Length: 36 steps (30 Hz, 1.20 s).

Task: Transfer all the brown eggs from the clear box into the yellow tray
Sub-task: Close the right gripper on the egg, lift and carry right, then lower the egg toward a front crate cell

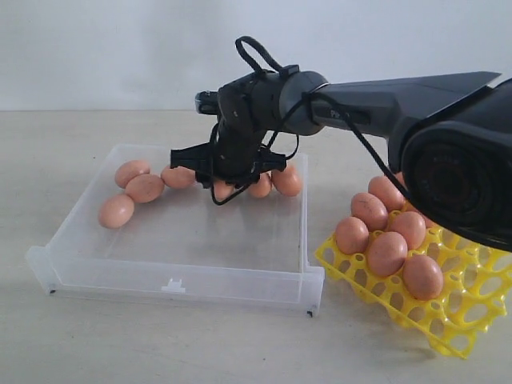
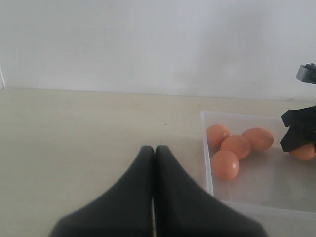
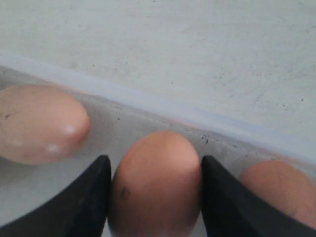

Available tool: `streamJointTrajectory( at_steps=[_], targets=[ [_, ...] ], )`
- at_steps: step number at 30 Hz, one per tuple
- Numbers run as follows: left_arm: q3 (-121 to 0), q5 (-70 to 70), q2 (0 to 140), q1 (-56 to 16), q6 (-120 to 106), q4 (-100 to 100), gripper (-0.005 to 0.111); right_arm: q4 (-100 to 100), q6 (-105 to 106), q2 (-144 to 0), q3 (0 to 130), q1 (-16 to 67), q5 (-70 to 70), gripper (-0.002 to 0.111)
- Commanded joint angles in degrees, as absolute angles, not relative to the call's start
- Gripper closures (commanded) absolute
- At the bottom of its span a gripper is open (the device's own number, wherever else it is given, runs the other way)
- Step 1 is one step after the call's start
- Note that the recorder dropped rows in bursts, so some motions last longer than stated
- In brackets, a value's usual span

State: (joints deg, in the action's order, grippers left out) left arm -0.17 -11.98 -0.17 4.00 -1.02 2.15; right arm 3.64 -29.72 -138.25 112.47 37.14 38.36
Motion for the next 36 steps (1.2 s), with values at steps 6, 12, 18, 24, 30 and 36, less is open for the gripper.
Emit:
streamJointTrajectory(
  at_steps=[6,12,18,24,30,36],
  targets=[
    [0.0,-11.6,0.0,4.0,-1.2,2.0,0.111,5.8,-19.2,-129.0,109.7,37.7,32.6,0.103],
    [0.0,-11.6,0.0,4.0,-1.2,2.0,0.111,5.8,-19.4,-117.0,92.6,37.7,17.0,0.103],
    [0.0,-11.6,0.0,4.0,-1.2,2.0,0.111,1.4,-12.3,-101.4,67.6,34.2,-8.5,0.103],
    [0.0,-11.6,0.0,4.0,-1.2,2.0,0.111,-7.0,-1.1,-87.6,41.0,24.4,-22.6,0.103],
    [0.0,-11.6,0.0,4.0,-1.2,2.0,0.111,-13.2,5.5,-81.8,28.5,20.3,-25.8,0.103],
    [0.0,-11.6,0.0,4.0,-1.2,2.0,0.111,-19.5,8.5,-81.8,20.0,19.8,-34.1,0.103]
  ],
)
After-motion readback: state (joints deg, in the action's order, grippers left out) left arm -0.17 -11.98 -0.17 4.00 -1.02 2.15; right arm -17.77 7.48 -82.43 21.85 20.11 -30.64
